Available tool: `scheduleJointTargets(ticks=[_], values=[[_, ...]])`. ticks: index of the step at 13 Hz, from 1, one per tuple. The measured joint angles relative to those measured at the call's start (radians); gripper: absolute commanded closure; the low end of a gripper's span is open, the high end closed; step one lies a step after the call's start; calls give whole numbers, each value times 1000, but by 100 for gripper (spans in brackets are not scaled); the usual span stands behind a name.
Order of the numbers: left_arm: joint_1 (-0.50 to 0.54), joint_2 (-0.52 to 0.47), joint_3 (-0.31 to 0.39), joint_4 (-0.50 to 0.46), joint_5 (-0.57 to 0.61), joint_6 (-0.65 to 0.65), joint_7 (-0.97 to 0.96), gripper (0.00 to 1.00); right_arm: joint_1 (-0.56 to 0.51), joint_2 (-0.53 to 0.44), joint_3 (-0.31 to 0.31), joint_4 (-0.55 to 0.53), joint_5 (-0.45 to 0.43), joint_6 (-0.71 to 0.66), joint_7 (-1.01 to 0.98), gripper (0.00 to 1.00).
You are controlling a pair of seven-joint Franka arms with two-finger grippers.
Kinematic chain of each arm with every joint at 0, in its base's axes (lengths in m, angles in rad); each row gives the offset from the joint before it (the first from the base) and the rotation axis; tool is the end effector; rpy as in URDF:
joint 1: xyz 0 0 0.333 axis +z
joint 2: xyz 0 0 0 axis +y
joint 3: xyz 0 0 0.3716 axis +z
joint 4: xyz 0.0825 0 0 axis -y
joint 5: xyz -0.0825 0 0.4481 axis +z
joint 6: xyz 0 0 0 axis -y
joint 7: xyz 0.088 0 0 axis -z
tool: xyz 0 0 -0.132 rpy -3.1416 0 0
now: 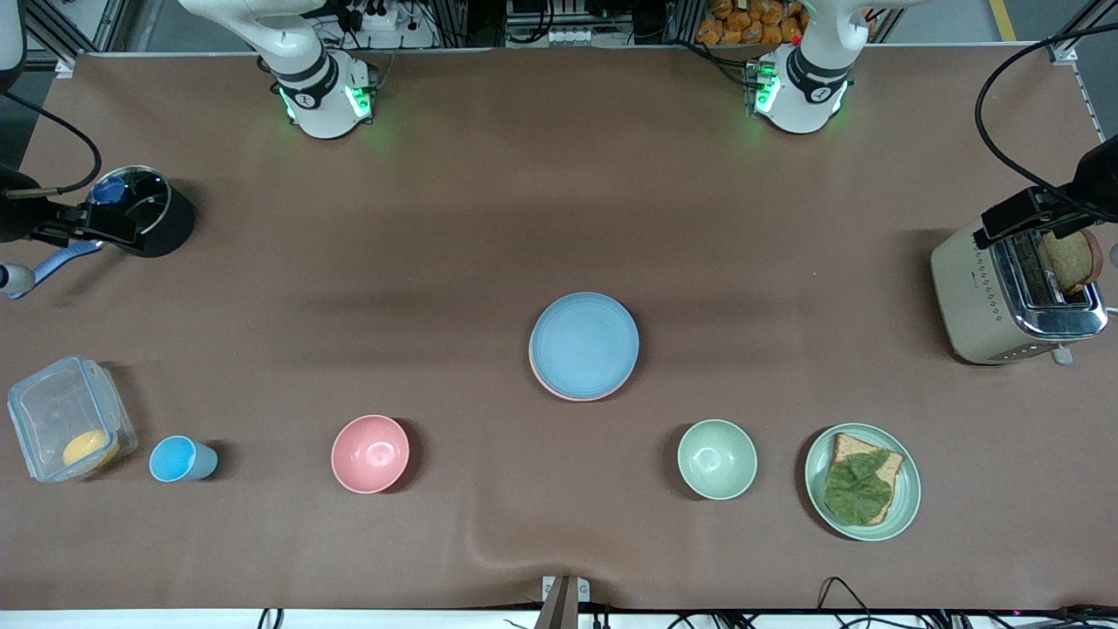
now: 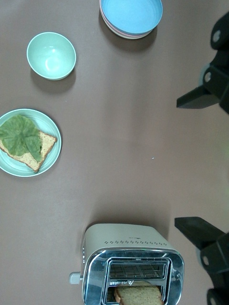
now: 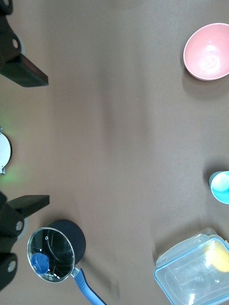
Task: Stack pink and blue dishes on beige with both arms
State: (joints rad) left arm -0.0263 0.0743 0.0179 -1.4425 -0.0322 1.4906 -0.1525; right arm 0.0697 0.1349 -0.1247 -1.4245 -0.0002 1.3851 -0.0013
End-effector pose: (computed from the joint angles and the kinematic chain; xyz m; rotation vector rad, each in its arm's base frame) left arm 0.6373 -0.0103 0.6698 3.1048 0.2207 -0.0445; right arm 0.6417 -0.0296 0.6331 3.1166 -0.0842 -0.2714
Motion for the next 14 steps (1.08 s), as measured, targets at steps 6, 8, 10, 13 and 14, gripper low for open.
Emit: scheduleJointTargets(ticks=[6,8,10,13,14], values=[[-14,5,-6,0,0,-2,42,0,1,0,0,-8,-2,4,0,0],[-17,12,-10,0,0,-2,42,0,1,0,0,-9,-2,4,0,0],[-17,15,-14,0,0,-2,42,0,1,0,0,-9,-2,4,0,0],[-18,15,-30,0,6,-2,42,0,3,0,0,-9,-2,4,0,0],[-18,15,-44,0,13,-2,42,0,3,0,0,-9,-2,4,0,0]])
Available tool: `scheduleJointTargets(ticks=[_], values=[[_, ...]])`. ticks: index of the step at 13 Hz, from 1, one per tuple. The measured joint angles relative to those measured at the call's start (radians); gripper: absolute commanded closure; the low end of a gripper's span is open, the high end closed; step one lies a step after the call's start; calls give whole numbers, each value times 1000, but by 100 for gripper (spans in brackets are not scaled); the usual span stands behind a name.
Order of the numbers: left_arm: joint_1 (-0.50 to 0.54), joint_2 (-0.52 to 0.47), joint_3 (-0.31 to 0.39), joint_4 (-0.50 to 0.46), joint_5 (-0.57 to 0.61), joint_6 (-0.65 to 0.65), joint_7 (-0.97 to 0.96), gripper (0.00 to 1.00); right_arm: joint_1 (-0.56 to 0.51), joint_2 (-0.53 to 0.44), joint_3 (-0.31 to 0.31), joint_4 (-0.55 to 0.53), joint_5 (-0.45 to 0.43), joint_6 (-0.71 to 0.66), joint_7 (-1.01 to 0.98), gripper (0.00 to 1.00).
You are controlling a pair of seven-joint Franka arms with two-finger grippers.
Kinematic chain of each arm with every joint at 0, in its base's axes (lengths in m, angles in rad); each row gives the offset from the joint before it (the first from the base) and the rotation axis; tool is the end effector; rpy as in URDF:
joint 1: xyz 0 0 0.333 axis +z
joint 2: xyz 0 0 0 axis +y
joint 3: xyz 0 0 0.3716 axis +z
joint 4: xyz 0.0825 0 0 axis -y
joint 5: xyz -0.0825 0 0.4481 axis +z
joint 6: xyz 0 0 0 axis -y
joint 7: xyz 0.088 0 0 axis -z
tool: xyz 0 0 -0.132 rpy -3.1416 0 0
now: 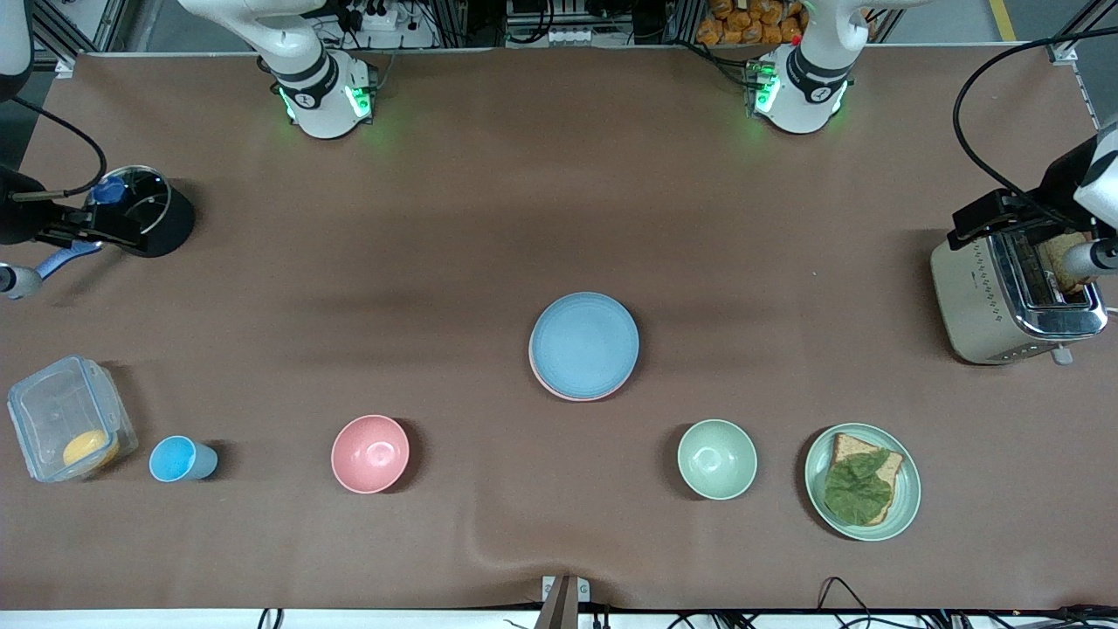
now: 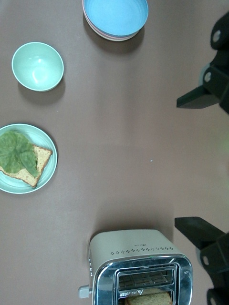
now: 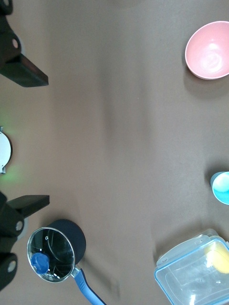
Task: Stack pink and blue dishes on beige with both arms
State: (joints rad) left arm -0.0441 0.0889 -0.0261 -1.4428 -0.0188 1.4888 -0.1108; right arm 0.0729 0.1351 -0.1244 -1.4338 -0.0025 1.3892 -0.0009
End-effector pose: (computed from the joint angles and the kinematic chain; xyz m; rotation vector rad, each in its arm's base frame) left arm 0.6402 -0.0468 0.6602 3.1231 0.0617 -0.0697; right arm 0.6418 -0.0278 0.6285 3.1135 -0.0797 -0.2796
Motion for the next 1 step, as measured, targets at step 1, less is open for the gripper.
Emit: scheduleJointTargets(ticks=[1], values=[[0,0,-11,0,3,0,0,0,0,0,0,0,0,0,0,0]])
